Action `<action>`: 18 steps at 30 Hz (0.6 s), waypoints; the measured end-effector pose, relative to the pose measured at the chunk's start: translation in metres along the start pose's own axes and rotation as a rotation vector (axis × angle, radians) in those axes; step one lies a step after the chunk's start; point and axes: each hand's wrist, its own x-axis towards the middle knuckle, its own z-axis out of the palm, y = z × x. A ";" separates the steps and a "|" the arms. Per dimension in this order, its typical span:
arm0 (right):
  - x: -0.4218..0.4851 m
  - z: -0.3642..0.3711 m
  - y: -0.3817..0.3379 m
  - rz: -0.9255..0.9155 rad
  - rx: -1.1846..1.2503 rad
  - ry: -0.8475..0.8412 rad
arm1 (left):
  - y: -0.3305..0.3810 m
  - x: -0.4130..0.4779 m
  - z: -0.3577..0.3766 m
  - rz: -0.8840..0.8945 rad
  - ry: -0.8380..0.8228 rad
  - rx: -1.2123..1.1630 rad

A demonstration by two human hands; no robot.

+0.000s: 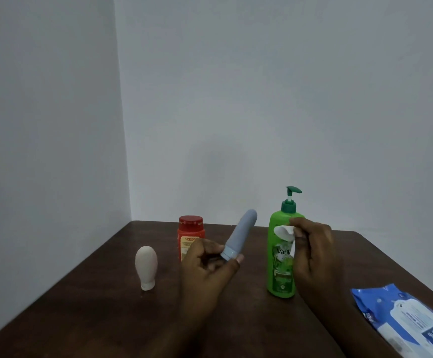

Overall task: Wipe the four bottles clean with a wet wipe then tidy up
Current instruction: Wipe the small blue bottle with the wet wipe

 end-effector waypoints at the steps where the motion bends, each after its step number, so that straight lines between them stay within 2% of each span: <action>1: -0.001 0.001 -0.002 -0.017 -0.014 0.001 | 0.003 0.001 0.003 -0.164 0.003 -0.150; 4: -0.004 0.002 -0.001 -0.050 -0.046 0.015 | 0.011 0.001 0.007 -0.550 -0.062 -0.659; 7: -0.006 0.004 -0.002 -0.072 -0.023 0.036 | 0.019 -0.002 0.007 -0.725 -0.173 -0.788; 11: -0.008 0.015 -0.012 -0.157 0.063 -0.042 | 0.019 -0.004 0.006 -0.804 -0.269 -0.842; 15: -0.015 0.018 -0.010 -0.213 0.006 -0.283 | 0.015 -0.002 0.004 -0.820 -0.286 -0.917; 18: -0.019 0.015 -0.013 -0.417 -0.047 -0.356 | 0.008 0.001 0.003 -0.799 -0.286 -0.986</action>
